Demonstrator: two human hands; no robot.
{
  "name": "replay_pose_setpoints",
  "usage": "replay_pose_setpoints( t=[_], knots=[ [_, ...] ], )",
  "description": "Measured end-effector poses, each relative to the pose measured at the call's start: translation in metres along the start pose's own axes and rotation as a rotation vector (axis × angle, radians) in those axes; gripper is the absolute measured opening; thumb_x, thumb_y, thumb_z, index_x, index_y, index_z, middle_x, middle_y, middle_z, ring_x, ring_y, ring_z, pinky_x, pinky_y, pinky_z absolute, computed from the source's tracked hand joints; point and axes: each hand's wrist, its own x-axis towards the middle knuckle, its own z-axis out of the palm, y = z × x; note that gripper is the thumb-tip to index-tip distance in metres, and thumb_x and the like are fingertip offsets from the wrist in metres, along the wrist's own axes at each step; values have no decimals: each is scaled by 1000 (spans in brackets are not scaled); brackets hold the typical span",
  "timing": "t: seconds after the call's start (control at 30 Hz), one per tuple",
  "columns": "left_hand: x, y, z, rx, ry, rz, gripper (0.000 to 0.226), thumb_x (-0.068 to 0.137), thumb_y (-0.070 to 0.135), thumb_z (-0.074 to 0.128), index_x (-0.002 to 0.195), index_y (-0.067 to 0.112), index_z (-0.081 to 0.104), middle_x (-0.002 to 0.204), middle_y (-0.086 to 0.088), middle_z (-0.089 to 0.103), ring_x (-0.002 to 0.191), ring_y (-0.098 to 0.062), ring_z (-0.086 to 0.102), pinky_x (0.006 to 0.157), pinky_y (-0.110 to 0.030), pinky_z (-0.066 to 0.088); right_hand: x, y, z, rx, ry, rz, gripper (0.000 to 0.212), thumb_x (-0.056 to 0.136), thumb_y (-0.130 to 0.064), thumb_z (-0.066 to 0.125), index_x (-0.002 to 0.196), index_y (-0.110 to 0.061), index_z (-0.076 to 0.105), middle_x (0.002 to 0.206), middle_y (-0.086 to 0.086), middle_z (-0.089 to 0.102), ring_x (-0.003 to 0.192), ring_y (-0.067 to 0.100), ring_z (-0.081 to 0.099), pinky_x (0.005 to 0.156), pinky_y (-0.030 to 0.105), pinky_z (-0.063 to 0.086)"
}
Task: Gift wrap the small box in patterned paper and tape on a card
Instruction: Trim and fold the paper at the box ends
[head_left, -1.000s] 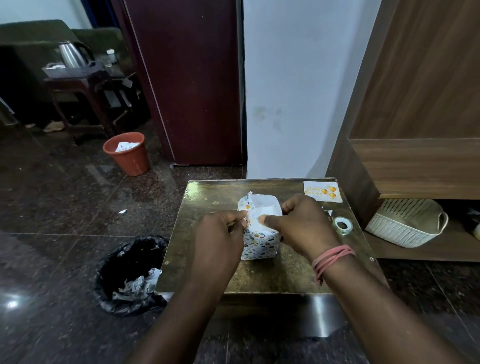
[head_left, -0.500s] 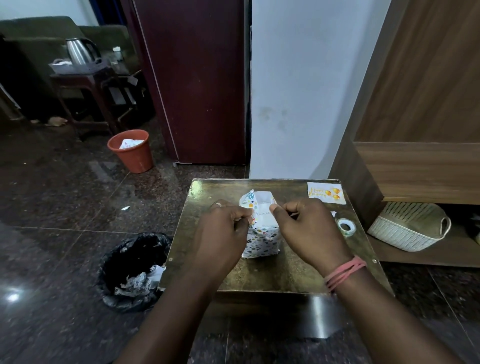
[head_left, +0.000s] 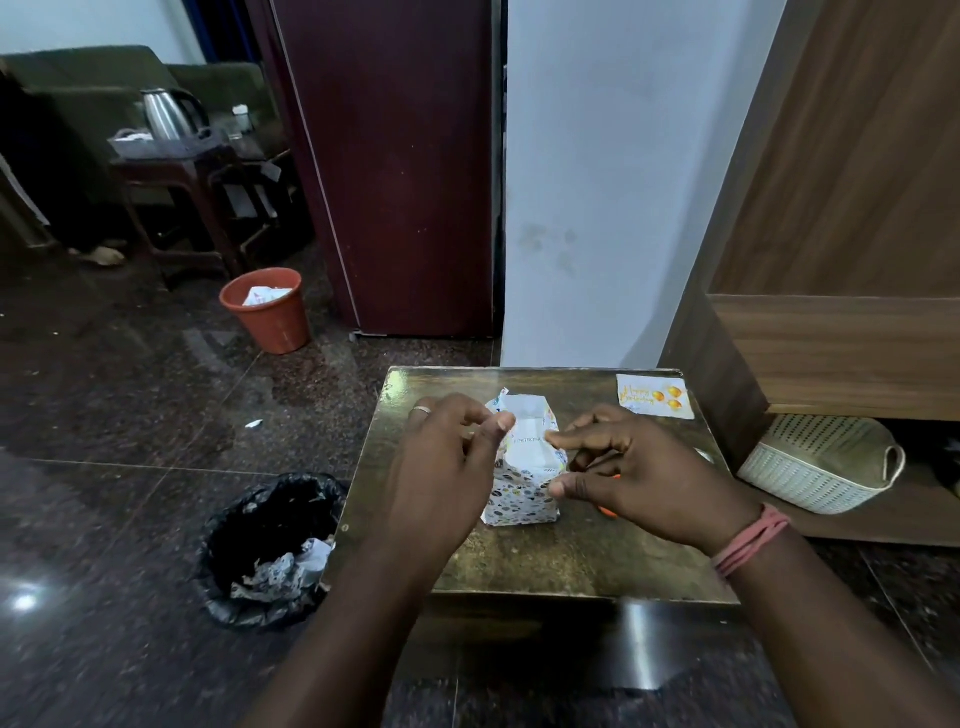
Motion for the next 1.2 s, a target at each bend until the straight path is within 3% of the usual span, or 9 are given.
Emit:
replay_pose_setpoints(
  t=[0.17, 0.37, 0.5, 0.6, 0.73, 0.83, 1.0, 1.13, 1.2],
  knots=[
    [11, 14, 7, -49, 75, -166, 56, 75, 61, 82, 117, 30, 61, 110, 11, 63, 95, -4, 64, 81, -29, 55, 1, 0, 2, 4, 4, 14, 54, 64, -48, 85, 114, -29, 76, 101, -8, 60, 86, 18, 65, 85, 38, 60],
    [21, 22, 18, 6, 117, -224, 7, 83, 29, 71, 87, 24, 74, 75, 8, 72, 68, -8, 66, 60, -25, 50, 3, -2, 4, -33, 24, 4, 46, 69, -41, 89, 112, -27, 77, 98, -5, 59, 84, 19, 64, 83, 41, 59],
    [24, 23, 8, 25, 140, -227, 14, 87, 19, 65, 75, 21, 73, 61, 11, 65, 55, -2, 58, 44, -15, 36, 3, -3, 6, -13, 28, 8, 52, 64, -45, 90, 109, -25, 78, 99, -6, 61, 86, 16, 66, 87, 43, 58],
    [22, 21, 10, -56, 70, -272, 4, 81, 19, 70, 83, 22, 73, 70, 10, 70, 64, -6, 66, 55, -21, 48, 2, -10, 5, 52, 62, 74, 62, 58, -66, 83, 105, -27, 76, 97, 2, 67, 85, 19, 70, 86, 45, 60],
    [24, 21, 11, -302, -14, -394, 30, 60, 23, 75, 89, 14, 75, 80, -6, 78, 80, -34, 76, 75, -49, 64, 6, -16, 15, 253, 178, 201, 56, 72, -49, 86, 115, -20, 65, 102, 11, 67, 82, 24, 74, 71, 45, 64],
    [20, 23, 12, -435, -64, -469, 10, 71, 4, 75, 76, 13, 74, 79, -19, 77, 80, -39, 76, 73, -50, 62, 11, -15, 24, 237, 192, 314, 42, 79, -36, 86, 111, -14, 71, 95, 5, 76, 75, 21, 75, 72, 46, 64],
    [20, 24, 17, -475, -120, -503, 22, 58, 15, 61, 75, 18, 75, 79, -15, 77, 81, -40, 76, 77, -64, 61, 20, -15, 33, 185, 232, 414, 17, 82, -26, 77, 98, -18, 78, 83, -2, 78, 77, 23, 76, 76, 54, 62],
    [18, 24, 18, -347, -85, -431, 15, 68, 10, 62, 69, 20, 74, 68, -9, 75, 71, -37, 74, 63, -46, 60, 23, -21, 35, 135, 268, 437, 11, 82, -22, 78, 91, -16, 79, 77, 2, 78, 73, 27, 76, 72, 53, 63],
    [17, 24, 19, -317, -71, -410, 16, 65, 14, 61, 70, 21, 74, 66, -9, 74, 72, -39, 74, 62, -49, 60, 21, -24, 35, 152, 281, 458, 6, 82, -19, 78, 87, -15, 78, 77, 8, 77, 74, 32, 76, 72, 54, 63]
  ],
)
